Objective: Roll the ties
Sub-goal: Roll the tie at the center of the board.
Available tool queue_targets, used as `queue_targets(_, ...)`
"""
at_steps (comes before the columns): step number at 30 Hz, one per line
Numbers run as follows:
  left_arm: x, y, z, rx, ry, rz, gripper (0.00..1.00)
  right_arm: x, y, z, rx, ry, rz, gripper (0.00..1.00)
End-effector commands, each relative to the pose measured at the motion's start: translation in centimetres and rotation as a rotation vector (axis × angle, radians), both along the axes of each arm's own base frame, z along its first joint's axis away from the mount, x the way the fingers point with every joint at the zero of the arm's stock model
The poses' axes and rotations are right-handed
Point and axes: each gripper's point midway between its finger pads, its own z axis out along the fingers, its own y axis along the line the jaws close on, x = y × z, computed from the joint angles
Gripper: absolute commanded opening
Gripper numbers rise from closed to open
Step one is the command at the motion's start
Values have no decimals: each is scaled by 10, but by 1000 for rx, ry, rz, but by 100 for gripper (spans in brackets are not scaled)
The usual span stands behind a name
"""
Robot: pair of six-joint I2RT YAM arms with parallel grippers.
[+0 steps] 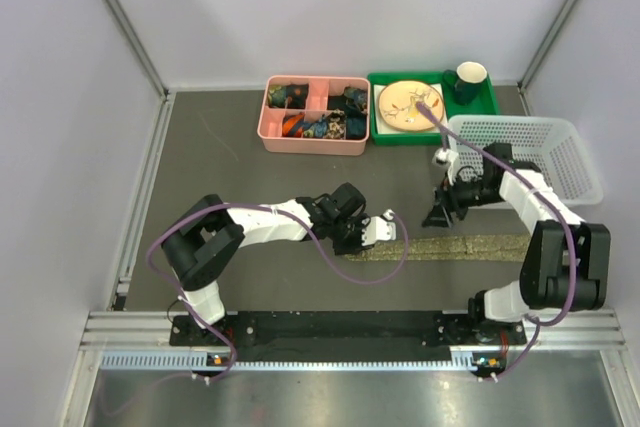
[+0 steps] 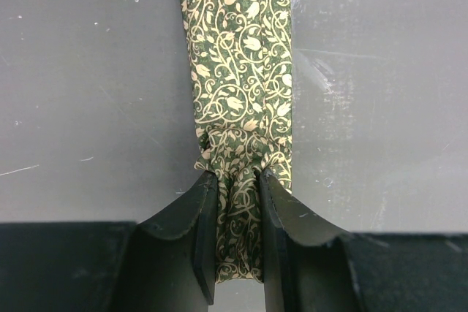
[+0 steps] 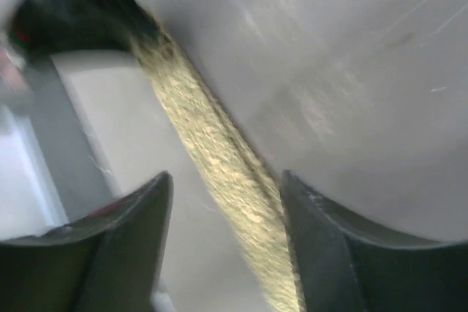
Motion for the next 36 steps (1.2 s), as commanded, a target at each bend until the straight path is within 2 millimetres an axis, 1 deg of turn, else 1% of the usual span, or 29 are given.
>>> queue_targets(1, -13, 36, -21, 134, 63, 39, 17, 23, 40, 41, 389, 351, -317, 54)
queue_targets(2, -13, 36, -21, 133, 60, 40, 17, 16, 45, 32, 402, 437, -359, 53)
queue_targets(3, -13, 36, -20, 133, 60, 40, 17, 11, 55, 31, 430, 550, -393, 51)
queue_targets(5, -13, 36, -20, 129, 57, 40, 17, 6, 64, 17, 431, 587, -390, 48)
queue_targets(6, -13, 35, -20, 129, 58, 41, 17, -3, 79, 11, 427, 664, -367, 44)
queue_targets(8, -13, 36, -20, 132, 60, 43, 17, -6, 89, 5, 431, 680, -349, 38)
queue_targets(9, -13, 36, -20, 132, 61, 44, 17, -11, 97, 2, 417, 693, -328, 36)
queue_targets(11, -13, 36, -20, 132, 61, 49, 17, -10, 103, -10, 384, 690, -334, 36)
queue_targets(12, -13, 36, -19, 130, 62, 51, 17, -12, 106, -15, 370, 701, -337, 34)
queue_targets(13, -13, 36, -21, 134, 66, 53, 17, -19, 113, -24, 339, 715, -323, 34)
queue_targets(14, -13, 36, -21, 133, 69, 56, 17, -19, 115, -31, 316, 710, -334, 34)
queue_targets(15, -13, 36, -21, 134, 66, 57, 17, -17, 119, -34, 317, 693, -333, 34)
queue_targets(17, -12, 36, -21, 135, 66, 61, 17, -23, 127, -47, 295, 713, -331, 34)
queue_targets(19, -13, 37, -22, 140, 67, 64, 17, -21, 134, -51, 300, 722, -330, 33)
queue_targets(20, -13, 37, -21, 139, 66, 64, 17, -28, 140, -54, 292, 742, -309, 33)
queue_targets(26, -13, 39, -21, 142, 66, 73, 17, -37, 155, -54, 287, 746, -261, 36)
queue_targets(30, -13, 40, -21, 142, 67, 78, 17, -35, 163, -64, 282, 751, -252, 36)
queue_targets(31, -13, 40, -21, 143, 65, 84, 17, -34, 166, -63, 293, 749, -240, 36)
queue_targets(34, -14, 42, -20, 149, 65, 86, 17, -35, 172, -63, 292, 756, -227, 33)
queue_targets(36, -15, 44, -22, 153, 70, 87, 17, -34, 172, -64, 289, 755, -227, 26)
